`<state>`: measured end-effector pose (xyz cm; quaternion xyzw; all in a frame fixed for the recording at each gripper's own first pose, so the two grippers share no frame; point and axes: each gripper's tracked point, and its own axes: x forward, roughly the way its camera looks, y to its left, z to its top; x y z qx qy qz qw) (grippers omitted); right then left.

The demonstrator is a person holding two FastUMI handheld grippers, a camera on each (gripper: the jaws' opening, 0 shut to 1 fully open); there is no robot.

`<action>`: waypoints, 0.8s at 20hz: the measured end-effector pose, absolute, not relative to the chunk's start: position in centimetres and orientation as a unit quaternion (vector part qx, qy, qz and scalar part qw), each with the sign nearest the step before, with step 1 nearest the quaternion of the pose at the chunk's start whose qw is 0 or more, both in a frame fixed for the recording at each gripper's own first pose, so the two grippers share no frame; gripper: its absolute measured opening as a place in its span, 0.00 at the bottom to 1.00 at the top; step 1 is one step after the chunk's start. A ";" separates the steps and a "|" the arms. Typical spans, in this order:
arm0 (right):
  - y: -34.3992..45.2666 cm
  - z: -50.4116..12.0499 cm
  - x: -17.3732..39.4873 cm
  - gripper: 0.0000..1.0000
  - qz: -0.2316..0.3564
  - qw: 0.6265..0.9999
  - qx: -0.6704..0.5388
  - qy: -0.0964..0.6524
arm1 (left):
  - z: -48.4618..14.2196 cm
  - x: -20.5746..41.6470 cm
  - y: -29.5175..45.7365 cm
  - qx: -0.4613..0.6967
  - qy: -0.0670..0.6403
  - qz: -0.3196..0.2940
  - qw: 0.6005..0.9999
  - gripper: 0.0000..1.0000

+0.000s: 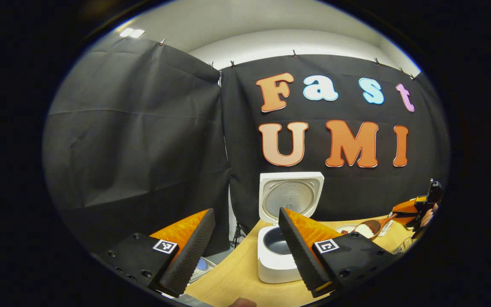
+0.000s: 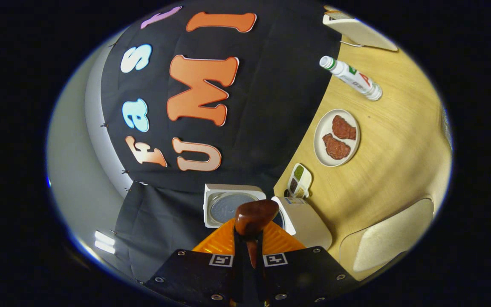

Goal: Close the left gripper, press the button to open the rice cooker; take a wooden spoon from the chopstick holder with the right hand, scoop a spoonful of rice and pour it into the rice cooker, then put the wooden spoon back into the chopstick holder.

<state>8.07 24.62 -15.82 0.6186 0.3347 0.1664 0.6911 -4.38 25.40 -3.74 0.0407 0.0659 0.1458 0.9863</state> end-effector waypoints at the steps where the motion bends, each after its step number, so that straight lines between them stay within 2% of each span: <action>1: 25.8 -15.4 8.8 0.11 0.173 0.691 0.616 0.336 | -3.6 -4.5 26.1 0.039 0.066 0.150 0.986 1.00; 5: 31.2 -15.0 12.0 0.11 0.196 0.703 0.592 0.343 | -3.0 -5.3 29.0 0.046 0.066 0.167 0.983 1.00; 9: 35.6 -16.1 15.1 0.11 0.205 0.734 0.546 0.348 | -2.8 -6.3 31.9 0.042 0.068 0.187 0.979 1.00; 16: 39.5 -17.6 17.3 0.11 0.209 0.785 0.466 0.352 | -2.9 -8.7 35.9 0.047 0.074 0.226 0.970 1.00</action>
